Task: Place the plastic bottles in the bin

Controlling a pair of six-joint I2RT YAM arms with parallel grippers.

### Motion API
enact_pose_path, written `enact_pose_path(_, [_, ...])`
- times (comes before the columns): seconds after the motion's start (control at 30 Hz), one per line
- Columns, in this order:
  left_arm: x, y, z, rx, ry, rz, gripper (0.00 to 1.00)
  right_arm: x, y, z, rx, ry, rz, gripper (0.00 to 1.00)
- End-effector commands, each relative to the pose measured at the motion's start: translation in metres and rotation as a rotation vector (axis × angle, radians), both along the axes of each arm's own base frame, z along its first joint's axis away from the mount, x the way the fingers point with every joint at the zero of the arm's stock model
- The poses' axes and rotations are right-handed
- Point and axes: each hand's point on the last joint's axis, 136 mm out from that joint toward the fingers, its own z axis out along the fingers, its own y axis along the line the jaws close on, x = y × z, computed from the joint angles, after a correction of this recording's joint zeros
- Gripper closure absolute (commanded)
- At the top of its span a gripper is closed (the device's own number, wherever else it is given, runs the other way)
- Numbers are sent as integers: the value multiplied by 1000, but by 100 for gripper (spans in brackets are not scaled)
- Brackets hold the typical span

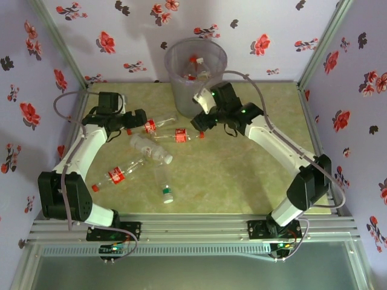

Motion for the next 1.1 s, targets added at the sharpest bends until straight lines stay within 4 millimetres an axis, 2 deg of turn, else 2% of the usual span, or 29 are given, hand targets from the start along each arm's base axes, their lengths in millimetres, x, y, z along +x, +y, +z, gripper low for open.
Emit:
enact_pose_path(0.0, [4, -1, 8, 24, -14, -18, 0, -21, 17, -12, -27, 50, 74, 25])
enact_pose_path(0.13, [4, 0, 8, 37, -16, -17, 0, -45, 38, -48, -39, 194, -75, 24])
enact_pose_path(0.27, [4, 1, 7, 36, -12, -14, 0, -83, 79, -82, 38, 327, -145, 22])
enact_pose_path(0.4, [4, 2, 4, 45, -8, -8, 0, -112, 112, -108, 34, 400, -212, 18])
enact_pose_path(0.5, [4, 4, 6, 53, -11, -6, 0, -126, 127, -122, 32, 417, -253, 13])
enact_pose_path(0.7, [4, 5, 5, 65, -11, -4, 0, -136, 140, -150, 21, 448, -337, 7])
enact_pose_path(1.07, [5, 6, 3, 67, -3, -1, 0, -142, 153, -194, -45, 473, -361, 12])
